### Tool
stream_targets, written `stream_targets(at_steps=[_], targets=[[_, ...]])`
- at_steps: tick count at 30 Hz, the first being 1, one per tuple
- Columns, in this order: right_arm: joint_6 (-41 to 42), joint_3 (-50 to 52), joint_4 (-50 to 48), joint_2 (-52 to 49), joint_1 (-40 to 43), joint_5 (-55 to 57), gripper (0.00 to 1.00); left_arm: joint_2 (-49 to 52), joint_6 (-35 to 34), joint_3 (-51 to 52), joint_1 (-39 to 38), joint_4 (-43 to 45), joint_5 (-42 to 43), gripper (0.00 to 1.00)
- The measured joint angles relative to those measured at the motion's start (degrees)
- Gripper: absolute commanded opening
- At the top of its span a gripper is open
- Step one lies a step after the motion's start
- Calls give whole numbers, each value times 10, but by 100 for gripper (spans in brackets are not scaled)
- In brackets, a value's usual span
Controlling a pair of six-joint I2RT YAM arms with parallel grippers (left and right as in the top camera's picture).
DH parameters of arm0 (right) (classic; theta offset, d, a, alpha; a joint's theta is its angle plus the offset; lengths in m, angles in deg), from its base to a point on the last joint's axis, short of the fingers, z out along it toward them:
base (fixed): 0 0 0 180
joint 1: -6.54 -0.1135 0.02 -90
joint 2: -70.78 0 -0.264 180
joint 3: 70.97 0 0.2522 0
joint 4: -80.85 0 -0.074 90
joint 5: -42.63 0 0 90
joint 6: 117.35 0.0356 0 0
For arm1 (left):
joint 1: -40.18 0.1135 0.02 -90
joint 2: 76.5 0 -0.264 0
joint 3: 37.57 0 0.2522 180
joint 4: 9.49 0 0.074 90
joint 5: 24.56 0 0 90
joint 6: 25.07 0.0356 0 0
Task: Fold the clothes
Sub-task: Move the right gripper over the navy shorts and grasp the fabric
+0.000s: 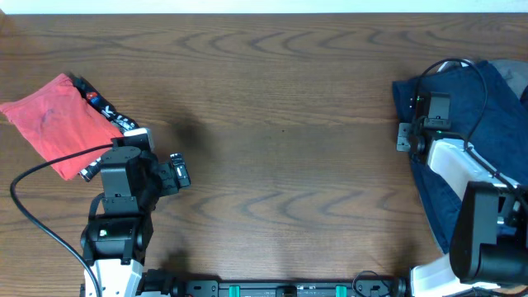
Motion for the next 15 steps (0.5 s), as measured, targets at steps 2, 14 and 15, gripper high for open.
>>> stream_targets(at_steps=[2,14,15], targets=[[3,0,-1,-2,0,0,25,0,0,0,0,0,0,98],[20,0,-21,-1,0,11,4,0,0,0,0,0,2,98],[20,0,-22,-1,0,13,5,0,0,0,0,0,2,98]])
